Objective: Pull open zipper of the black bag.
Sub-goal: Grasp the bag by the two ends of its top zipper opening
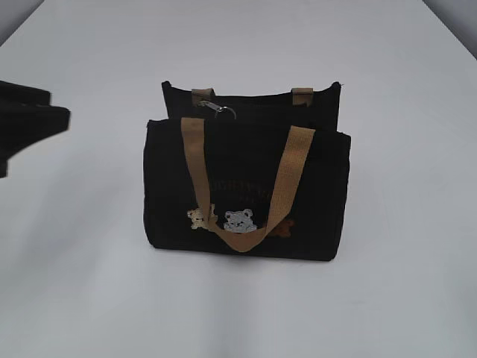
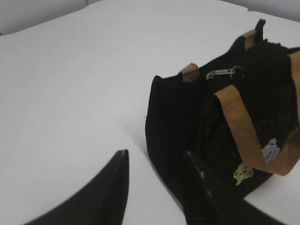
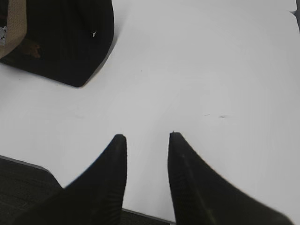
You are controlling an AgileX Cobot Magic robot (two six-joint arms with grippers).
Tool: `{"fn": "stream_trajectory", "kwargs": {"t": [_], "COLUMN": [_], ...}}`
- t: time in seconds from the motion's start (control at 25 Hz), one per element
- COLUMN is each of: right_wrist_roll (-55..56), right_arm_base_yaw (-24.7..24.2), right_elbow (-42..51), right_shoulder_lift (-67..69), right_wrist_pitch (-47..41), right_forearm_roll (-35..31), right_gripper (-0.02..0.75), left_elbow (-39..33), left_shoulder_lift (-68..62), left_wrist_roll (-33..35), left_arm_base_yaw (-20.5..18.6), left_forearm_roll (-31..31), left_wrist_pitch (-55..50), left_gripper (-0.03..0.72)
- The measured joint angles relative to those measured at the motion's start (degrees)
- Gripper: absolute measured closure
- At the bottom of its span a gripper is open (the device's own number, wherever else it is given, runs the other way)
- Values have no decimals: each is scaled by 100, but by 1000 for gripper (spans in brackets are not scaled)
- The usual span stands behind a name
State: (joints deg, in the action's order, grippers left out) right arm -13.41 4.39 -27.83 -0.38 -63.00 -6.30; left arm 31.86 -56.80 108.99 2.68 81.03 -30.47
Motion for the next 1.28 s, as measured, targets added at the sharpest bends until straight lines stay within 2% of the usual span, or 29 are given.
{"fn": "stream_trajectory", "kwargs": {"t": [0.08,0.12,0.24,0.48,0.64,0.8,0.84,0.88,1.0,1.04,1.12,1.2,1.28], "right_wrist_roll": [0,0,0,0,-9,-448,-673,-1023,-2430,-3046,-4323,-5760,-6911], "right_arm_base_yaw": [0,0,0,0,0,0,0,0,0,0,0,49,242], "right_elbow": [0,0,0,0,0,-20,-51,-101,-273,-348,-553,-921,-1370], "right_shoulder_lift": [0,0,0,0,0,540,794,1142,2327,2831,3865,5214,6271], "right_wrist_pitch": [0,0,0,0,0,7,45,201,1218,1603,2115,2311,2418], "right_forearm_roll": [-2,-2,-7,-16,-266,-715,-884,-1163,-2427,-2981,-4003,-5016,-5708], "right_gripper": [492,492,492,492,492,492,492,492,492,492,492,492,492], "left_elbow": [32,78,266,586,625,894,994,1090,1223,1223,1223,1223,1223], "left_shoulder_lift": [-907,-1334,-2353,-3421,-3658,-3934,-4017,-4075,-4166,-4166,-4166,-4166,-4166], "left_wrist_roll": [1254,1775,2594,3288,3873,4032,4023,3992,3921,3914,3907,3902,3902], "left_arm_base_yaw": [0,0,0,80,446,850,923,969,1006,1006,1006,1006,1012], "left_forearm_roll": [994,1276,1686,1802,1817,1816,1816,1816,1822,1822,1822,1822,1822], "left_wrist_pitch": [-418,-611,-975,-1739,-1692,-1444,-1414,-1385,-1310,-1310,-1299,-1299,-1299], "left_gripper": [374,360,324,295,295,298,317,355,597,621,621,621,621]}}
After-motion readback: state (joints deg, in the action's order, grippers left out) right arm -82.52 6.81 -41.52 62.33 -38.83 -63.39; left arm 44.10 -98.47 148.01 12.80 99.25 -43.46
